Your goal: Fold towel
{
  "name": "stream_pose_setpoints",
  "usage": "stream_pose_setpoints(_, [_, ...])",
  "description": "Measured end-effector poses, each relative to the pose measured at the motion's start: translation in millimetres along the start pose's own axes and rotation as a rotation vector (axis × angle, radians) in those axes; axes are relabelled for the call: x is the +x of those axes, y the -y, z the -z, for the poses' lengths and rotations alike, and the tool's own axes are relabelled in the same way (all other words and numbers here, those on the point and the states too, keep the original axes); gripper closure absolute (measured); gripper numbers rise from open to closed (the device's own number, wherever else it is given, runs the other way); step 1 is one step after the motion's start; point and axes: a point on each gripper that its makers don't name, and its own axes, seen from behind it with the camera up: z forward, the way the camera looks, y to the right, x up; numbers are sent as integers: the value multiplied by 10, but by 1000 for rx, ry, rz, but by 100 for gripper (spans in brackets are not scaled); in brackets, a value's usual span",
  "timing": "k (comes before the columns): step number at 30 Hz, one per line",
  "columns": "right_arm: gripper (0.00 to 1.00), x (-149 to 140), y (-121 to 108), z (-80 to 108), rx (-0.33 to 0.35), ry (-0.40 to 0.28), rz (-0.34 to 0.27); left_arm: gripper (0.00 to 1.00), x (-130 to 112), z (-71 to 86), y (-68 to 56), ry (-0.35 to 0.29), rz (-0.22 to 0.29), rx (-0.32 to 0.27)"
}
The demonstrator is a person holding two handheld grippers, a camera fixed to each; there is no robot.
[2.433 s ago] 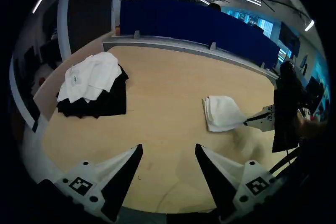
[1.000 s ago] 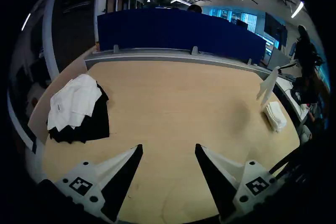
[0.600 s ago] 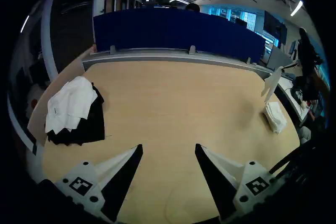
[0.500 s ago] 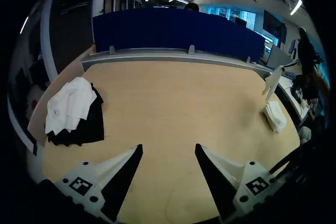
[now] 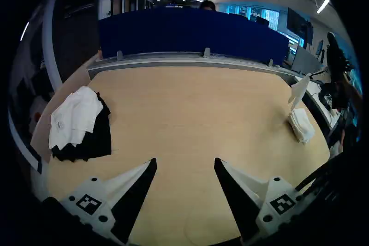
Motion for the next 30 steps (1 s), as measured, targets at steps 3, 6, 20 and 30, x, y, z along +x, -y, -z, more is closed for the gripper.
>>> stream_pose_setpoints(3, [96,-105,7,44,0,11,-5,8,6,1,-26,1,-6,-4])
stream_pose_setpoints(6, [96,-234,2,104,-4,26,-11,8,11,0,-52,3,-9,-9])
stream_pose_setpoints(20, [96,-1011,-17,335,-29,121,-57,8,-12,-23,-170,14,-27,-31])
stream_pose_setpoints(30, [96,-1533,51,363,-41,196,-88,8,-33,-26,-179,23,-31,-34])
